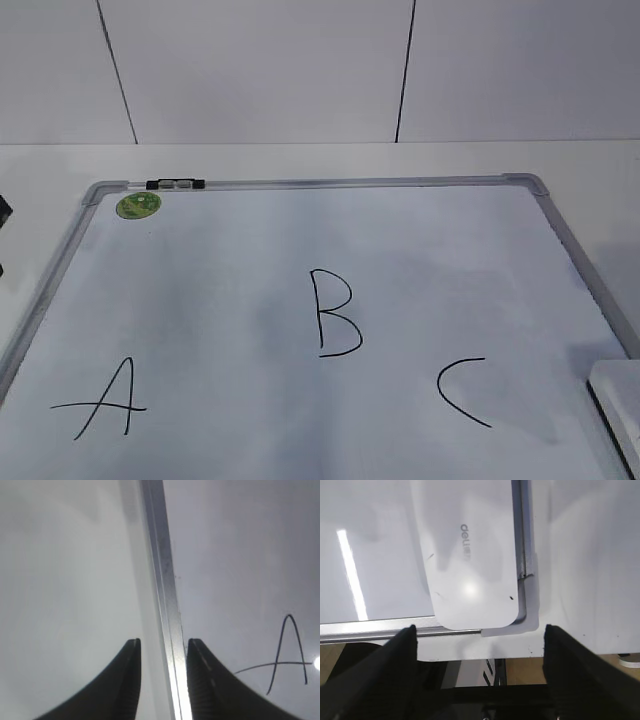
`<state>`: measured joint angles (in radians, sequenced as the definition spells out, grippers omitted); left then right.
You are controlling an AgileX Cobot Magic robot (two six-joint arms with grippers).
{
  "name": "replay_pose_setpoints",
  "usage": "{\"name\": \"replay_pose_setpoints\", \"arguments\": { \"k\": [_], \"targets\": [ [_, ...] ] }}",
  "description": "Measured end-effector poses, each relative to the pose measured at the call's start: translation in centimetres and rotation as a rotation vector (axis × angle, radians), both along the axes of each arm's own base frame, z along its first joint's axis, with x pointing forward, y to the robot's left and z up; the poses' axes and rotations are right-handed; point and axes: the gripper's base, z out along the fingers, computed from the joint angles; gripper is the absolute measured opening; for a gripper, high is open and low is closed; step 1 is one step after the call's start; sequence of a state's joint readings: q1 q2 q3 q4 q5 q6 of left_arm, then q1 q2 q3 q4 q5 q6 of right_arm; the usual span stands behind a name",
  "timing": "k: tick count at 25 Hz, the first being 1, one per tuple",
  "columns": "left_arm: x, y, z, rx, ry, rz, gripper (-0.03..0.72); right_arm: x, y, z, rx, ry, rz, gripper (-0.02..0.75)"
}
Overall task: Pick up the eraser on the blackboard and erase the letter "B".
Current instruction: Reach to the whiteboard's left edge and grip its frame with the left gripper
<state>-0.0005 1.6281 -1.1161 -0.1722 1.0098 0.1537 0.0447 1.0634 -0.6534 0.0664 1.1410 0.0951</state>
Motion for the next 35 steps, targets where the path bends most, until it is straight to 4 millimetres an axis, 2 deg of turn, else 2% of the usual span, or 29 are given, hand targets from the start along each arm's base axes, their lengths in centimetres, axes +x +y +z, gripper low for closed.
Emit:
{"name": "replay_pose_setpoints", "arguments": {
  "k": [6, 15, 22, 35],
  "targets": [
    [2.1, -0.1, -2.8, 0.003, 0.068, -0.003, 0.238, 0.1, 0.0, 0.0, 0.000, -0.009, -0.001, 0.585],
    [4.6, -1.5, -3.6, 0.010, 0.048, -0.045, 0.238, 0.3, 0.0, -0.1, 0.000, -0.011, -0.001, 0.585],
    [5.1, -1.4, -5.8, 0.030, 0.102, -0.055, 0.238, 0.3, 0.0, -0.1, 0.000, -0.013, -0.001, 0.585],
    [5.5, -1.3, -6.5, 0.042, 0.097, -0.058, 0.238, 0.3, 0.0, -0.1, 0.000, -0.013, -0.001, 0.587]
  ]
}}
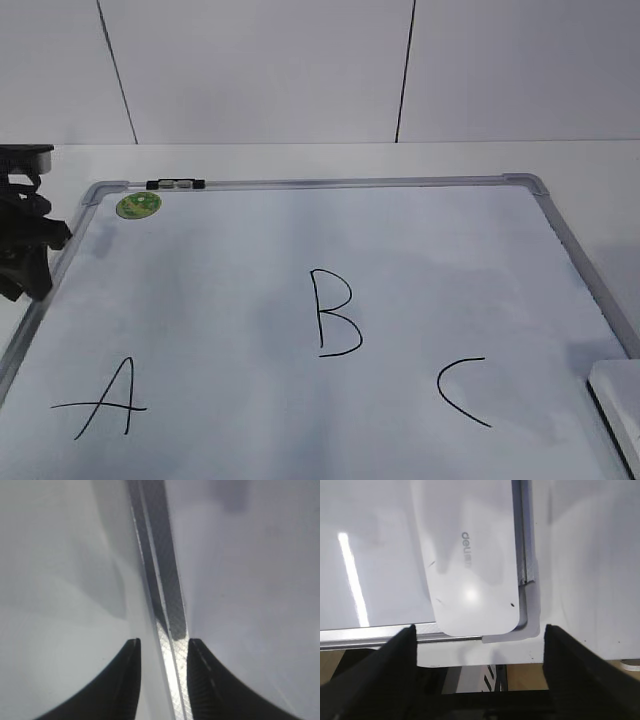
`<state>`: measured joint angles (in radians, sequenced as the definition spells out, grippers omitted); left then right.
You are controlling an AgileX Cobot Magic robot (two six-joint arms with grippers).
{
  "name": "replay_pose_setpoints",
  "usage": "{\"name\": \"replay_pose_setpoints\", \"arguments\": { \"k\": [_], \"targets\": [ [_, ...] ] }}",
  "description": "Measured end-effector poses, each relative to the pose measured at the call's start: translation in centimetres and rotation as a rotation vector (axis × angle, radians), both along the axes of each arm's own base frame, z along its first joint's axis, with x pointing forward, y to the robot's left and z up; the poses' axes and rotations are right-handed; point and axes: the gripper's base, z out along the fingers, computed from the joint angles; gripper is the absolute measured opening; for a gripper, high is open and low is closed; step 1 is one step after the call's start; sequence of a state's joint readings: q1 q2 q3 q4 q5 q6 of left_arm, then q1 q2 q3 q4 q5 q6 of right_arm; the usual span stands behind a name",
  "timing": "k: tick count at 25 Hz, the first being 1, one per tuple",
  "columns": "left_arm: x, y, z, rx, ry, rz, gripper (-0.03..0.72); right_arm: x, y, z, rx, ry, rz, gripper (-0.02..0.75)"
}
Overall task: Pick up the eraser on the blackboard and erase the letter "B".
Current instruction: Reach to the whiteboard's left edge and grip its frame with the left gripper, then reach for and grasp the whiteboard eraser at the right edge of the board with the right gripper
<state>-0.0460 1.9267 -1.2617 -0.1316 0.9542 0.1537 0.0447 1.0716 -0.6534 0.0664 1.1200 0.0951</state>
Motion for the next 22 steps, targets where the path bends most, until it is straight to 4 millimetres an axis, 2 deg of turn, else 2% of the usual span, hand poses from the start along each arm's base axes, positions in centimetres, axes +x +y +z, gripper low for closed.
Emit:
{"name": "replay_pose_setpoints", "arguments": {
  "k": [10, 16, 18, 22],
  "targets": [
    [0.2, 0.0, -1.3, 0.003, 0.034, -0.001, 0.238, 0.0, 0.0, 0.0, 0.000, 0.002, 0.000, 0.586],
    [0.2, 0.0, -1.2, 0.003, 0.033, -0.001, 0.237, 0.0, 0.0, 0.0, 0.000, 0.002, 0.000, 0.586],
    [0.2, 0.0, -1.2, 0.003, 0.033, -0.001, 0.207, 0.0, 0.0, 0.0, 0.000, 0.002, 0.000, 0.586],
    [0.2, 0.0, -1.2, 0.003, 0.032, 0.002, 0.075, 0.0, 0.0, 0.0, 0.000, 0.002, 0.000, 0.586]
  ]
}}
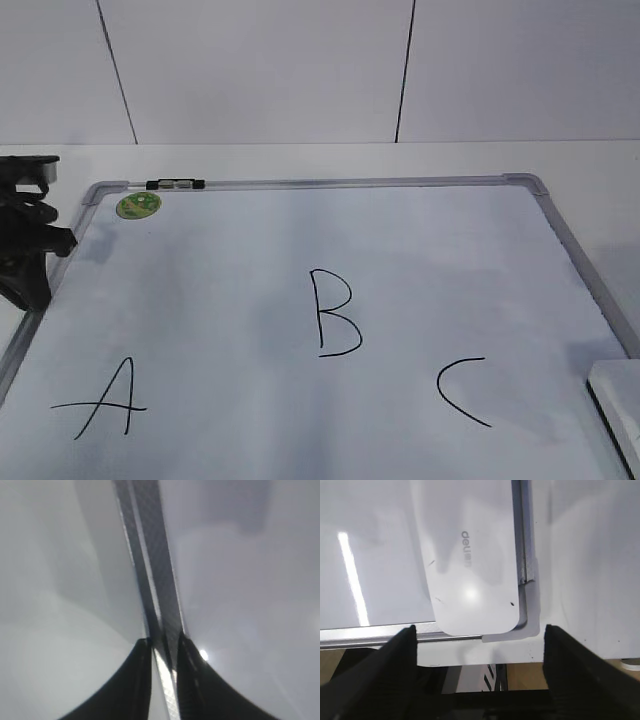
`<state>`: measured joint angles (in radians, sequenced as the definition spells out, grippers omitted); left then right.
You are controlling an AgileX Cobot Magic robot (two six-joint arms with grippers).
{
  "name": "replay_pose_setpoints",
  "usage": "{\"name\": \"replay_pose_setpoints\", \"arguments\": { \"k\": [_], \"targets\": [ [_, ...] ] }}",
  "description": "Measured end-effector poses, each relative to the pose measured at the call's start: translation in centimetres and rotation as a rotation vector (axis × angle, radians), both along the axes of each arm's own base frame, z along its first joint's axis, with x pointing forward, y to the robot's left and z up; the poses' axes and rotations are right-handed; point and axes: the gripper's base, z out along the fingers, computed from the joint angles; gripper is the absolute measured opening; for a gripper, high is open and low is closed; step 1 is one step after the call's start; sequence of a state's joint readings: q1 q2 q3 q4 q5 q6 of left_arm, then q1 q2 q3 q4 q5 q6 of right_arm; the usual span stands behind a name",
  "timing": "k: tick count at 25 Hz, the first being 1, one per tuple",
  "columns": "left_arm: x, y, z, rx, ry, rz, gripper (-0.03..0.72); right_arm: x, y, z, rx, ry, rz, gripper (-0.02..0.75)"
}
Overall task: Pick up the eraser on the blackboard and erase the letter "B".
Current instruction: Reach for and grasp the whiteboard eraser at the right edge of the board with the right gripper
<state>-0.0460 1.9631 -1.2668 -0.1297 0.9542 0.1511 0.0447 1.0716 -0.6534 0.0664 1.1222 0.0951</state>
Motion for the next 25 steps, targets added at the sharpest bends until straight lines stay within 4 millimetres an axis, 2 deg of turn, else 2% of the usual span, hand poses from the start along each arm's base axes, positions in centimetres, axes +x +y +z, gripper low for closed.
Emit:
{"name": "replay_pose_setpoints", "arguments": {
  "k": [4, 15, 25],
  "targets": [
    [0.0, -0.1, 0.0, -0.008, 0.007, 0.028, 0.040, 0.1, 0.0, 0.0, 0.000, -0.012, -0.001, 0.586],
    [0.0, -0.1, 0.0, -0.009, 0.008, 0.038, 0.034, 0.8, 0.0, 0.0, 0.004, -0.069, -0.020, 0.591],
    [0.0, -0.1, 0.1, -0.011, 0.007, 0.039, 0.034, 3.3, 0.1, -2.6, -0.004, -0.015, -0.014, 0.591]
  ]
}}
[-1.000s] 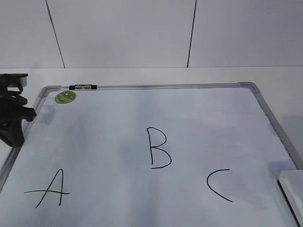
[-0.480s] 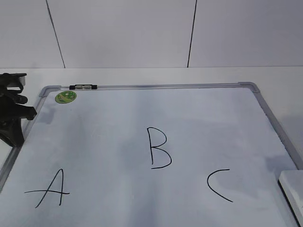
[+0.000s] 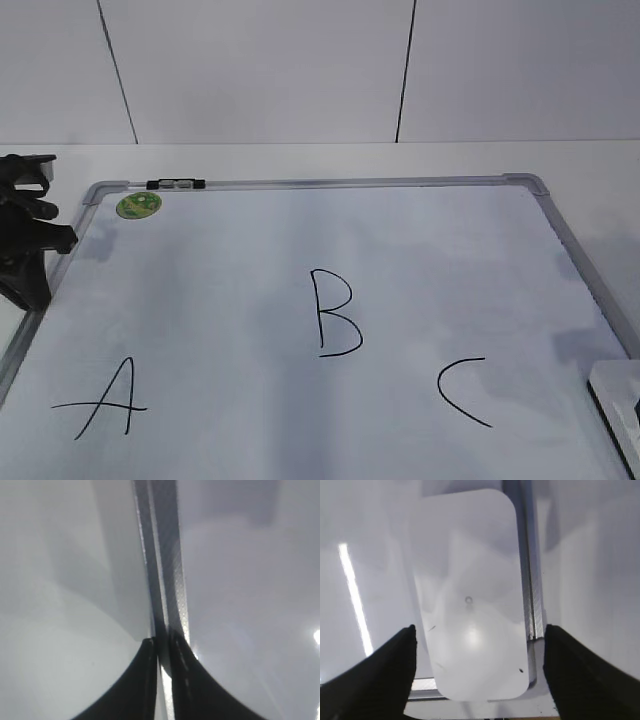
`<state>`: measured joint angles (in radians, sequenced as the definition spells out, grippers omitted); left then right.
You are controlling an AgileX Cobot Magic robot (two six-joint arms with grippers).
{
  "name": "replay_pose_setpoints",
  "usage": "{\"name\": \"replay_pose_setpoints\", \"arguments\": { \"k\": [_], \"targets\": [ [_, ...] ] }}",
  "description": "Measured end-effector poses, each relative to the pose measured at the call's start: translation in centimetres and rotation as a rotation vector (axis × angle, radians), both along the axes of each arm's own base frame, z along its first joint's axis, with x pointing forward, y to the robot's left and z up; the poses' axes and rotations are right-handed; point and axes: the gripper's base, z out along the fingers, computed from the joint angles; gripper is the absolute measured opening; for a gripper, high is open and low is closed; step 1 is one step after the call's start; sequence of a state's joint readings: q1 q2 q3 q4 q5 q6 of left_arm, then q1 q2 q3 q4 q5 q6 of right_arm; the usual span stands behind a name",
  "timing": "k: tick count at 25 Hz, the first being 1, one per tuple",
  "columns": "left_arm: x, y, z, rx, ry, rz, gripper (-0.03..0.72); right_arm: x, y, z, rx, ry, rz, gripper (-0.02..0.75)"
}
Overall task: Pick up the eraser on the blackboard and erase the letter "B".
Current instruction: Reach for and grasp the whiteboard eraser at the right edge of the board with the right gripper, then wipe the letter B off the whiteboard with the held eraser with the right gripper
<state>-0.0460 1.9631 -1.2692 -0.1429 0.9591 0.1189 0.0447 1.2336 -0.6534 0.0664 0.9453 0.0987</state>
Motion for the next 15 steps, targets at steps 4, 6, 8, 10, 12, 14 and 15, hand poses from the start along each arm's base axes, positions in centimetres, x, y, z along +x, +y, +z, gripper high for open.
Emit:
{"name": "replay_pose_setpoints", "arguments": {
  "k": [4, 6, 8, 10, 12, 14, 15],
  "targets": [
    [0.0, 0.0, 0.0, 0.000, 0.002, 0.000, 0.034, 0.6, 0.0, -1.0, -0.005, 0.042, 0.026, 0.589],
    [0.0, 0.0, 0.0, 0.000, 0.003, 0.000, 0.034, 0.7, 0.0, -1.2, -0.006, 0.049, 0.031, 0.589],
    [0.0, 0.0, 0.0, 0.000, 0.005, -0.001, 0.034, 0.9, 0.0, -1.2, -0.006, 0.031, 0.032, 0.589],
    [0.0, 0.0, 0.0, 0.000, 0.005, -0.001, 0.034, 1.1, 0.0, -1.2, -0.006, 0.008, 0.030, 0.589],
    [0.0, 0.0, 0.0, 0.000, 0.005, -0.001, 0.034, 1.2, 0.0, -1.1, -0.005, -0.010, 0.028, 0.606],
    [0.0, 0.0, 0.0, 0.000, 0.005, -0.001, 0.034, 1.4, 0.0, -1.1, -0.005, -0.025, 0.027, 0.649],
    [0.0, 0.0, 0.0, 0.000, 0.005, -0.001, 0.034, 1.4, 0.0, -1.2, -0.006, -0.024, 0.029, 0.659]
  ]
}}
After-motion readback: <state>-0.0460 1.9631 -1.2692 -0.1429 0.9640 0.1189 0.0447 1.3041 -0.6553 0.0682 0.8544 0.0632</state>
